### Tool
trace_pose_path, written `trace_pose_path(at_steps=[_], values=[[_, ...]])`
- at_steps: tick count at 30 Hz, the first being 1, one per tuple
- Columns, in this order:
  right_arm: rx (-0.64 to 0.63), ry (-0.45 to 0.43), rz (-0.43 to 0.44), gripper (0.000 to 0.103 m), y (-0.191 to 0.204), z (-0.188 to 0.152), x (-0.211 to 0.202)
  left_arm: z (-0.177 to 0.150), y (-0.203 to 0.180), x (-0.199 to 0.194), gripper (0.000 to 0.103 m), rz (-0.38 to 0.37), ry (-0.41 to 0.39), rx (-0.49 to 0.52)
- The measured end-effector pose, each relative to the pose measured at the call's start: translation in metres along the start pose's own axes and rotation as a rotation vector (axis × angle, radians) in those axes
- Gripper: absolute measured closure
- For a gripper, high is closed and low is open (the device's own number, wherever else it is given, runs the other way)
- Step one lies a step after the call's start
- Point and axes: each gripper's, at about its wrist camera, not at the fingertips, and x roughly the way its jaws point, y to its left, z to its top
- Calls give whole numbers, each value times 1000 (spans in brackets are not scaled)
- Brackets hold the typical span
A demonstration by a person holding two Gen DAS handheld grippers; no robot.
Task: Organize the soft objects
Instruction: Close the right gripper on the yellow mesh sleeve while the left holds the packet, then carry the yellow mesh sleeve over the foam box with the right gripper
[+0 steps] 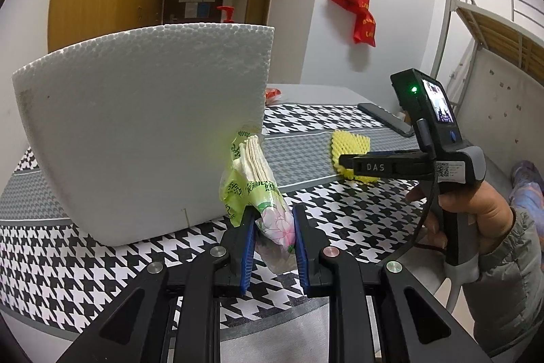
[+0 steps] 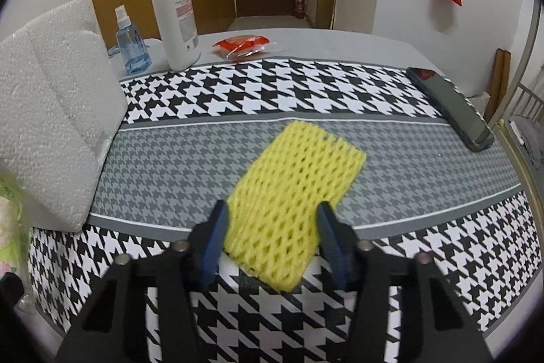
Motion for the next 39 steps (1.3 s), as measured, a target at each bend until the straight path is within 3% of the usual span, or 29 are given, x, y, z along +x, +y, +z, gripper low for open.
trace_pose_path(at_steps=[4, 7, 39], values=[[33, -1, -3, 81, -8, 1, -2, 0, 2, -7, 81, 3, -18, -3], [53, -5, 12, 92, -11, 1, -6, -1, 1, -11, 81, 7, -24, 1], [-8, -275, 84, 92, 24, -32, -150, -7, 0, -85, 81, 35, -154, 36]])
